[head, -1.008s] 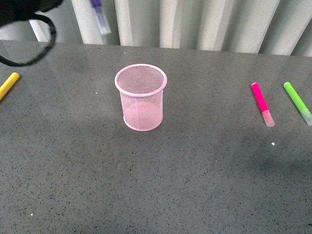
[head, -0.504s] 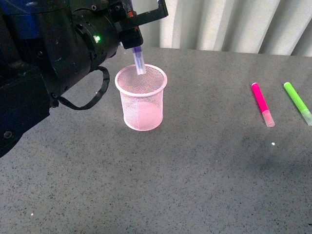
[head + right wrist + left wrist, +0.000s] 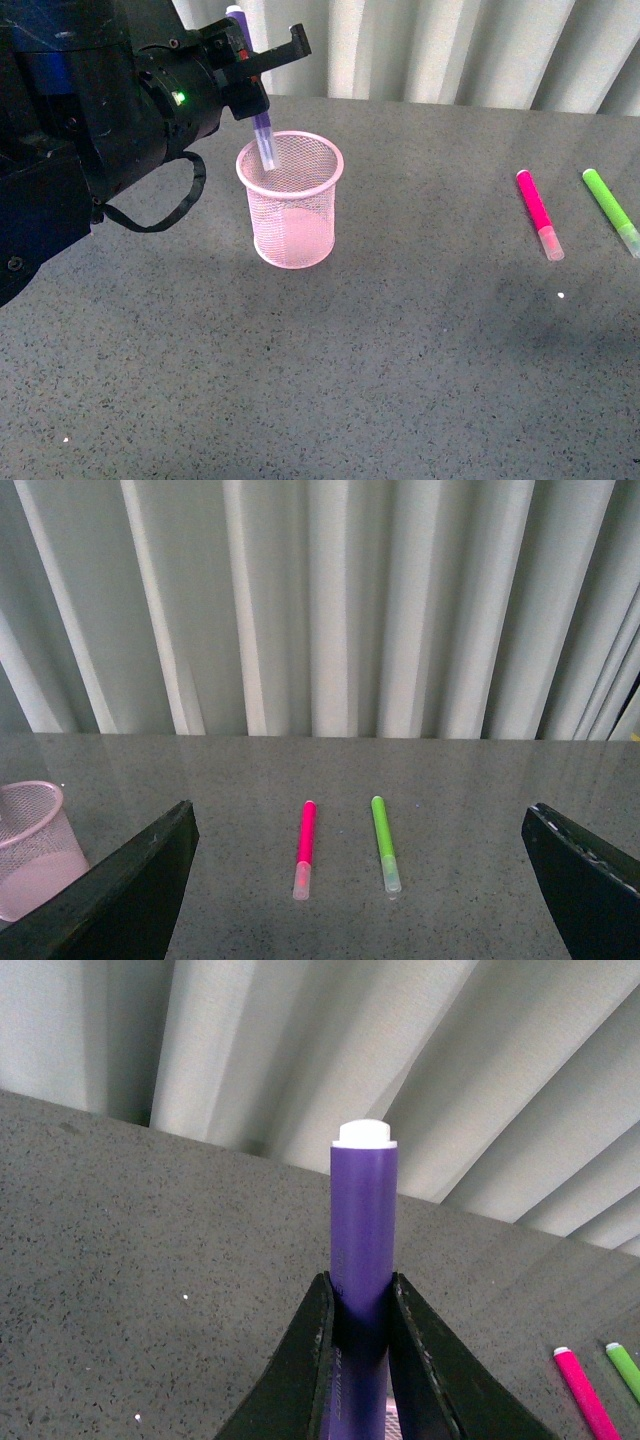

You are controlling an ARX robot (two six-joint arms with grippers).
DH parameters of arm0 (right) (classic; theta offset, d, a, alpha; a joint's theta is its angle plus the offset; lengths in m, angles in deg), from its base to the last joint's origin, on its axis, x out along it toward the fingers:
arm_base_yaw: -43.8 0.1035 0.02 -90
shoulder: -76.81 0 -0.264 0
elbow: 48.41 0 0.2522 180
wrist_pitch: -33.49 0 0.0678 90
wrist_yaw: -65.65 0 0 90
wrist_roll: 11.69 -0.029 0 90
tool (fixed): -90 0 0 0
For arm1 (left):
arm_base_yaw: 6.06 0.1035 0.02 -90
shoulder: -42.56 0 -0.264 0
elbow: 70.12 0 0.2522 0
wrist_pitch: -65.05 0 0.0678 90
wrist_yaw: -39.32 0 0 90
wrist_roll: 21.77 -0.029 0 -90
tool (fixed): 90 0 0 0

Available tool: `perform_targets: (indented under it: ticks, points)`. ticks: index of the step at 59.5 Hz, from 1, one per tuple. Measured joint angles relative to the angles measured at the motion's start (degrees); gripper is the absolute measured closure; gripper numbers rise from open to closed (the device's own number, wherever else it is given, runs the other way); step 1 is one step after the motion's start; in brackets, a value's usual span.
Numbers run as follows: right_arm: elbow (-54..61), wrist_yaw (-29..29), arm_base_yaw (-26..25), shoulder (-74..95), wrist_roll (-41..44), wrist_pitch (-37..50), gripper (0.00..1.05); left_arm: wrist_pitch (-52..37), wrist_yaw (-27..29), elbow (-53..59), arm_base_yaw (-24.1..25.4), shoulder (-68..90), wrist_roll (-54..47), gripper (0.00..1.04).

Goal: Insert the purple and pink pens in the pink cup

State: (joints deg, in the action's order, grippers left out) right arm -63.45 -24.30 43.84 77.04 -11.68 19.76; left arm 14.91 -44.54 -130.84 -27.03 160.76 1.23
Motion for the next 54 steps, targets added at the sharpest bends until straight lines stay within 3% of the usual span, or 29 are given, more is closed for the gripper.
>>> perform_targets:
  ticks: [2, 13, 26, 35, 44, 54]
  points:
    - [0.0, 0.0, 0.0, 0.0, 0.0, 0.0, 0.07, 1.0, -0.2, 0.0, 0.0, 0.0, 0.8, 0.92]
    - [0.0, 0.0, 0.0, 0.0, 0.0, 0.0, 0.07, 3.8, -1.4, 1.0, 0.6, -1.5, 1.8, 0.45]
    - [0.0, 0.0, 0.0, 0.0, 0.0, 0.0, 0.07, 7.9, -1.2, 3.5, 2.4, -7.6, 2.7, 0.07]
    - [0.0, 0.0, 0.0, 0.0, 0.0, 0.0, 0.07, 22.2, -2.3, 4.6, 3.7, -16.4, -2.7, 0.07]
    - [0.0, 0.0, 0.0, 0.0, 0.0, 0.0, 0.07, 44.6, -6.1, 7.3, 6.5, -29.8, -12.0, 0.07]
    - [0.0, 0.0, 0.0, 0.0, 0.0, 0.0, 0.07, 50.0, -5.9, 11.8, 8.9, -39.5, -17.4, 0.07]
